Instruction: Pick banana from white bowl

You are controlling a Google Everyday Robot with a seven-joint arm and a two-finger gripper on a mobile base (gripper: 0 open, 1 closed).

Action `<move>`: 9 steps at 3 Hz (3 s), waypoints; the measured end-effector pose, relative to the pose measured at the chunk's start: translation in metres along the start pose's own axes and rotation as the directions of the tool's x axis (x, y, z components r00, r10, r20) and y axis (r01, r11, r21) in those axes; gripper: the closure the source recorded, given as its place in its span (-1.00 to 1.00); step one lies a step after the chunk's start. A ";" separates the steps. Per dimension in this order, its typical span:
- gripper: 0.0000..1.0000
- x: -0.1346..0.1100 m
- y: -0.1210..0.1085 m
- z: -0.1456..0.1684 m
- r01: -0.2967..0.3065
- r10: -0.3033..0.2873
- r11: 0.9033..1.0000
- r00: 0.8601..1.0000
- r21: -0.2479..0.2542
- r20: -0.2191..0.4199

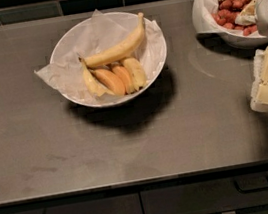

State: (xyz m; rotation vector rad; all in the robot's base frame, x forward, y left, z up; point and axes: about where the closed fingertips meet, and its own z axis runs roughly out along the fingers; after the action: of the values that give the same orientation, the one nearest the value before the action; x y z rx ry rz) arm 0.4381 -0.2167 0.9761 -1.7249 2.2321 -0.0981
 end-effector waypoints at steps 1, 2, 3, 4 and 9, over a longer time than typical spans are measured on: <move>-1.00 0.000 0.000 -0.001 0.000 0.000 1.000 1.000 0.002 0.002; -1.00 -0.016 -0.014 -0.004 0.020 -0.018 1.000 0.996 -0.020 0.088; -1.00 -0.052 -0.032 -0.005 0.087 -0.076 0.995 0.975 -0.045 0.208; -1.00 -0.091 -0.053 -0.009 0.147 -0.129 0.989 0.943 -0.036 0.307; -1.00 -0.195 -0.097 0.031 0.294 -0.234 0.954 0.847 -0.054 0.477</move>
Offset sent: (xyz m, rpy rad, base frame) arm 0.0410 0.0286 0.0290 0.2340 0.0080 0.1280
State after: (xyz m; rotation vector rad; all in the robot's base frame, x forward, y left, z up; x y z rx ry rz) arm 0.5810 -0.0525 1.0112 -1.8722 1.6744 0.3679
